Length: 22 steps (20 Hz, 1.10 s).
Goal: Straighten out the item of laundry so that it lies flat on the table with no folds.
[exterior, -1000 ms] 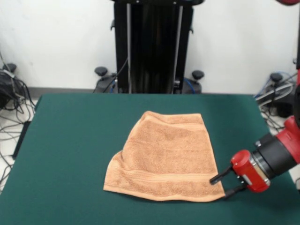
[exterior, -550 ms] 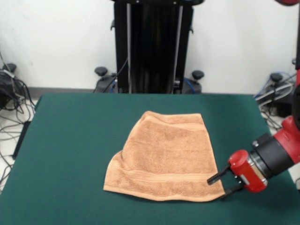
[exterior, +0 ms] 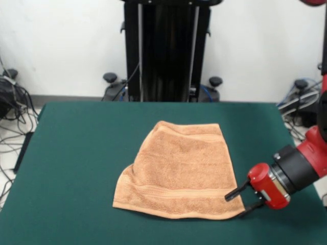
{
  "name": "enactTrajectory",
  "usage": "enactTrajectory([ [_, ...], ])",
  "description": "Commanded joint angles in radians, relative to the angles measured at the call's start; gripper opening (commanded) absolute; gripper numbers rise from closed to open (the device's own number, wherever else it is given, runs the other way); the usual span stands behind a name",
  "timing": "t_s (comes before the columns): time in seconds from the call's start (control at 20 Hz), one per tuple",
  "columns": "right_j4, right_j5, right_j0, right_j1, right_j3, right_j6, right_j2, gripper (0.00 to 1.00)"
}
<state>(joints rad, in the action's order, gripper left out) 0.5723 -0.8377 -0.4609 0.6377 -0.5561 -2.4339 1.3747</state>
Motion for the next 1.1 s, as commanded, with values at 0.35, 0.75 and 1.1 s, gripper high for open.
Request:
enactTrajectory([
  [0.35, 0.009, 0.117, -0.015, 0.081, -0.079, -0.291, -0.102, 1.00],
  [0.75, 0.015, 0.139, -0.018, 0.079, -0.091, -0.274, -0.113, 0.00],
  [1.1, 0.024, 0.160, -0.020, 0.076, -0.095, -0.281, -0.120, 0.00],
])
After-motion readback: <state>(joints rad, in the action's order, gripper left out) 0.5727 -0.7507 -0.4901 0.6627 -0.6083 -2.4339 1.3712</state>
